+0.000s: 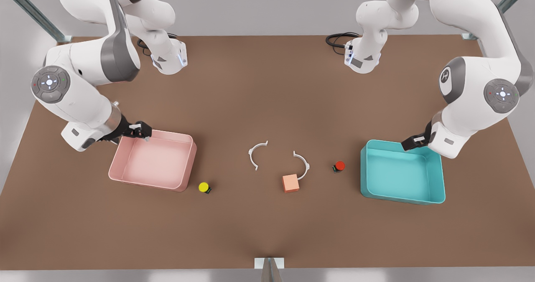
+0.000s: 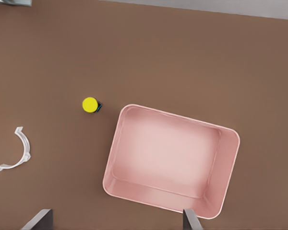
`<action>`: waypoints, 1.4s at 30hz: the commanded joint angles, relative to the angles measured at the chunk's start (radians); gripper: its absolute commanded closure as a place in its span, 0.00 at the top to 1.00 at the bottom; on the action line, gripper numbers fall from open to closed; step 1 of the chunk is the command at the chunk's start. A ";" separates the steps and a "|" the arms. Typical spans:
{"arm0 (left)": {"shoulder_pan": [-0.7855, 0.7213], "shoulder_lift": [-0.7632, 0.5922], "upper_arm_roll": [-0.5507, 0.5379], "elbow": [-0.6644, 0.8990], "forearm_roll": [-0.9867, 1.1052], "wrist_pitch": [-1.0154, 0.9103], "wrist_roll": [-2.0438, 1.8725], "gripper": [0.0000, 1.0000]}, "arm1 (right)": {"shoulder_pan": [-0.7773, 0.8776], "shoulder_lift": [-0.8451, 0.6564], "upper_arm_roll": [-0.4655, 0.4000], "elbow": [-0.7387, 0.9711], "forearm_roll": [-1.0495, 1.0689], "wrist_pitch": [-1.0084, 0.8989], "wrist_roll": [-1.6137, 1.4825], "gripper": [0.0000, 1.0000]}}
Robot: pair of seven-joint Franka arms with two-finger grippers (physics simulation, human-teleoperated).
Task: Place the red button in the blue storage box with the left arm, and place the yellow button in the pink storage box with the right arm
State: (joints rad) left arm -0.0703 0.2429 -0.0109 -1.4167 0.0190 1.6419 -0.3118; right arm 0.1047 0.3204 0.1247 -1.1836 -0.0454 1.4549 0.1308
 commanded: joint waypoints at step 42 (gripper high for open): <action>-0.252 0.378 0.003 -0.401 -0.002 0.802 -0.236 0.45 | 0.076 0.626 0.070 -0.033 -0.050 0.660 -0.085 1.00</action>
State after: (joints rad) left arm -0.3222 0.6201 -0.0076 -1.8193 0.0213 2.4400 -0.4923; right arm 0.1828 0.9511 0.1977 -1.2173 -0.0976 2.0828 0.1295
